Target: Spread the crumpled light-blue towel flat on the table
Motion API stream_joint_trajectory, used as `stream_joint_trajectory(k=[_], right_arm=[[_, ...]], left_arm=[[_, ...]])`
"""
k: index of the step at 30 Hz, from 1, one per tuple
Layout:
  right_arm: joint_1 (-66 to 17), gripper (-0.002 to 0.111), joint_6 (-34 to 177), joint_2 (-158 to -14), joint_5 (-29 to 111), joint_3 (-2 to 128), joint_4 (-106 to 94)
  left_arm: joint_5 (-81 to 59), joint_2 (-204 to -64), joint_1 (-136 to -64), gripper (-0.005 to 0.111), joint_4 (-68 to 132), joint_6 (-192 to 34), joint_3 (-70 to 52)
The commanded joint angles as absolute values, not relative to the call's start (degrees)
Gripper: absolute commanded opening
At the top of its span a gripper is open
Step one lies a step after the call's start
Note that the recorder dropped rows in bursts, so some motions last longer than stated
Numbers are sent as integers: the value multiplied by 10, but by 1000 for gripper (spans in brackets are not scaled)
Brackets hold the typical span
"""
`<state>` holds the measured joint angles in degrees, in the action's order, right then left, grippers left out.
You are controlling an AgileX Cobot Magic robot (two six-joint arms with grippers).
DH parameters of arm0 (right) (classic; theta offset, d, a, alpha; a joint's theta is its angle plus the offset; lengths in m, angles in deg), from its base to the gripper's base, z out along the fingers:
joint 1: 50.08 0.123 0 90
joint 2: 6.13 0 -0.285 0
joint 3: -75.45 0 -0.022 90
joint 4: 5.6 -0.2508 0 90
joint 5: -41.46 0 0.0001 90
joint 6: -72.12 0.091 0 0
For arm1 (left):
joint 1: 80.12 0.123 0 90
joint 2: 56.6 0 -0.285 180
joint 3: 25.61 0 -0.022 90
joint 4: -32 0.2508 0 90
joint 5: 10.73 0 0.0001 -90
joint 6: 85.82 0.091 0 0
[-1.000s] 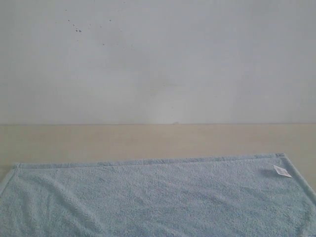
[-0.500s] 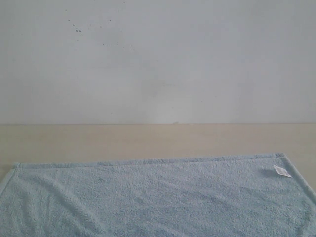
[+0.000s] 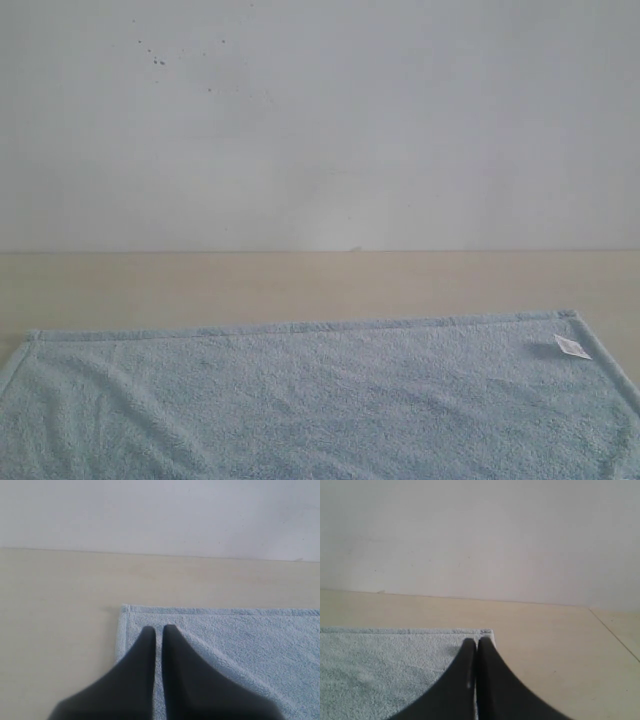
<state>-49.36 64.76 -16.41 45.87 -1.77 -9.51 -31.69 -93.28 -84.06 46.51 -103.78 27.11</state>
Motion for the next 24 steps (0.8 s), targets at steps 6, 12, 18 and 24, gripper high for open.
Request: stream_joint_trajectory(k=[6,12,18,24], right_arm=[[-494,0,657,-164,483,-18,-91],[-494,0,684,-164,523,-18,-78],[-494,0,728,-164,523,-18,-48],[-494,0,710,-164,523,-18,-50]], left_arm=[[-315,-928,-844,5,465,-1042,272],[-315,-928,-844,5,465,-1042,272],[-315,-928,-844,5,465,-1042,272],[-315,-928,-844,5,465,-1042,272]])
